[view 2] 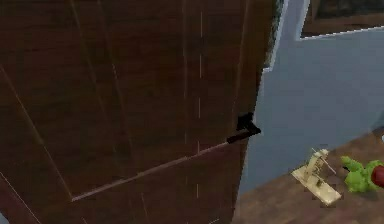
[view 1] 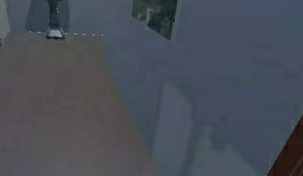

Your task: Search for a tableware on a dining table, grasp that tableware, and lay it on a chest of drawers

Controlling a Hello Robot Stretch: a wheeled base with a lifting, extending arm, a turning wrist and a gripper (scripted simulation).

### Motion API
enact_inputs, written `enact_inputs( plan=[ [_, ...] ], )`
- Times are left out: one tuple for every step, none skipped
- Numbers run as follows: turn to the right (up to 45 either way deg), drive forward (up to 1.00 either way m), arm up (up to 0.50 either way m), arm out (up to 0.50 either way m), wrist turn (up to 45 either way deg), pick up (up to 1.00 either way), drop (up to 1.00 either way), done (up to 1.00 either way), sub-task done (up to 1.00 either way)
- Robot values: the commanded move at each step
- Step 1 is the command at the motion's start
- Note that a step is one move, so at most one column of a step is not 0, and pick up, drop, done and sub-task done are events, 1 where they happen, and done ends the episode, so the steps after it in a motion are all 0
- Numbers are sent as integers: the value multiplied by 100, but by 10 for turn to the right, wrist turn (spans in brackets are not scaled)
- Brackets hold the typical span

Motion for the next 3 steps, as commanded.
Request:
enact_inputs(
  plan=[
    [-240, 0, 0, 0, 0, 0, 0, 0, 0],
    [0, 45, 0, 0, 0, 0, 0, 0, 0],
    [-180, 0, 0, 0, 0, 0, 0, 0, 0]
  ],
)
